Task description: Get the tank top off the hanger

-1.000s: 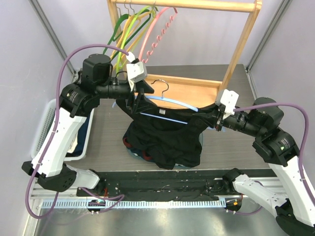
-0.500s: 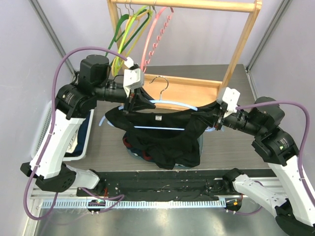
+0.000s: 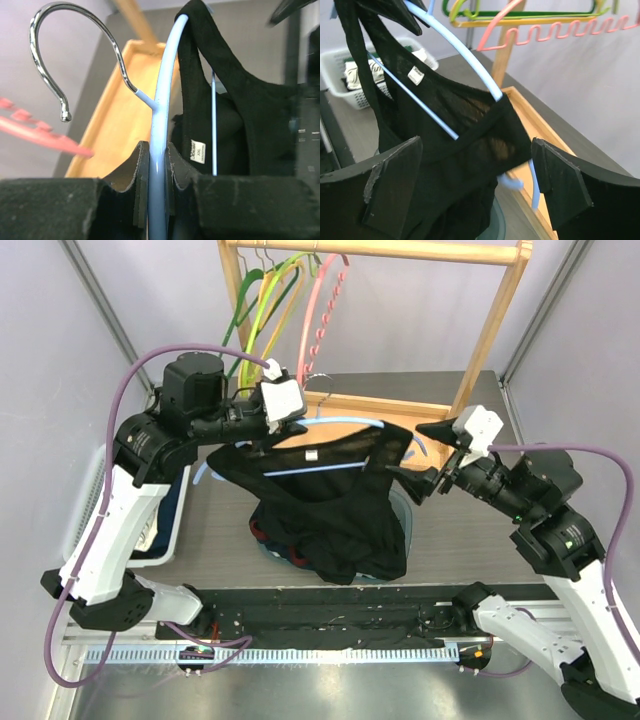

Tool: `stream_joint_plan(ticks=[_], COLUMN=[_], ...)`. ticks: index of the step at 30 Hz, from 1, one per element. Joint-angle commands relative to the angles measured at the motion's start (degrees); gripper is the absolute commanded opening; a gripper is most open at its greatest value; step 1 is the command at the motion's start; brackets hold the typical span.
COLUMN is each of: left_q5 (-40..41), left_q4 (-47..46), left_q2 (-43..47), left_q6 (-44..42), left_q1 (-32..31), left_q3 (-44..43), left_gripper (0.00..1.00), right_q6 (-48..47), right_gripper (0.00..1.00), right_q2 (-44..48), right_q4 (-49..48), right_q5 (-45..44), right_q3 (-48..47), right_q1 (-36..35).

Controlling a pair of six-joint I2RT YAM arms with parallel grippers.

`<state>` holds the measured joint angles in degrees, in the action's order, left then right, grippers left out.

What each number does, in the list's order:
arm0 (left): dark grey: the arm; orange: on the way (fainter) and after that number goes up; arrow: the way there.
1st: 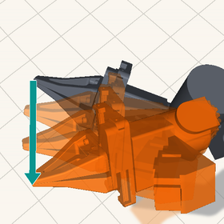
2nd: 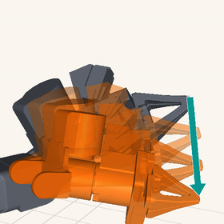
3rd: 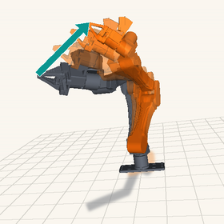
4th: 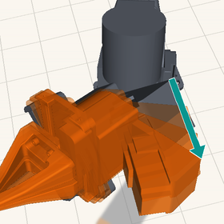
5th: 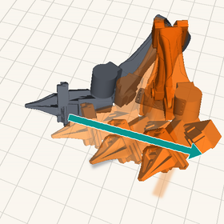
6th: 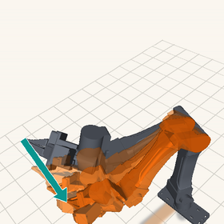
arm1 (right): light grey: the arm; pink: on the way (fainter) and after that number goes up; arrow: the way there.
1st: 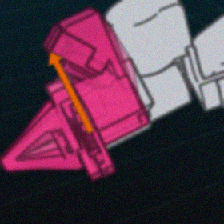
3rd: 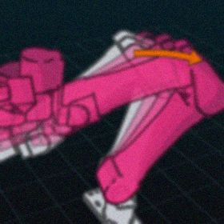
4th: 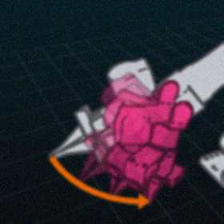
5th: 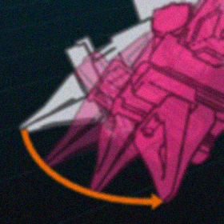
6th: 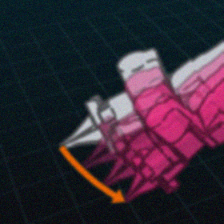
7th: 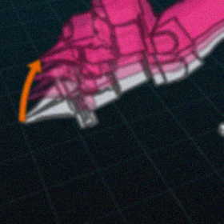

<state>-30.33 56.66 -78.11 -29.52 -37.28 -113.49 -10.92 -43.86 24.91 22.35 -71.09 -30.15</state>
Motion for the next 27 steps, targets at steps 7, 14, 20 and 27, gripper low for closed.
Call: stream_joint_plan(ticks=[7,14,20,27], left_q5=[8.62,5.98,5.10,3.79], left_q4=[-3.84,-2.96,-2.26,-1.56], left_q2=[2.78,2.87,3.66,3.93], left_q6=[-6.61,-4.94,-4.85,-4.67], left_q1=[-0.25,-0.34,-0.34,-0.25], left_q3=[-0.85,-2.26,-2.00,-2.08], left_gripper=[0.00,0.00,0.00,0.00], right_q6=[15.56,29.10,32.01,34.03], right_gripper=[1.00,0.74,0.69,0.69], right_q2=[5.36,2.55,-1.23,-2.55], right_q4=[-4.86,-13.38,-16.46,-20.68], right_q5=[-9.87,-14.35,-14.35,-13.30], right_q3=[4.81,14.13,13.70,14.22], right_q1=[-0.17,-0.17,-0.17,-0.17])
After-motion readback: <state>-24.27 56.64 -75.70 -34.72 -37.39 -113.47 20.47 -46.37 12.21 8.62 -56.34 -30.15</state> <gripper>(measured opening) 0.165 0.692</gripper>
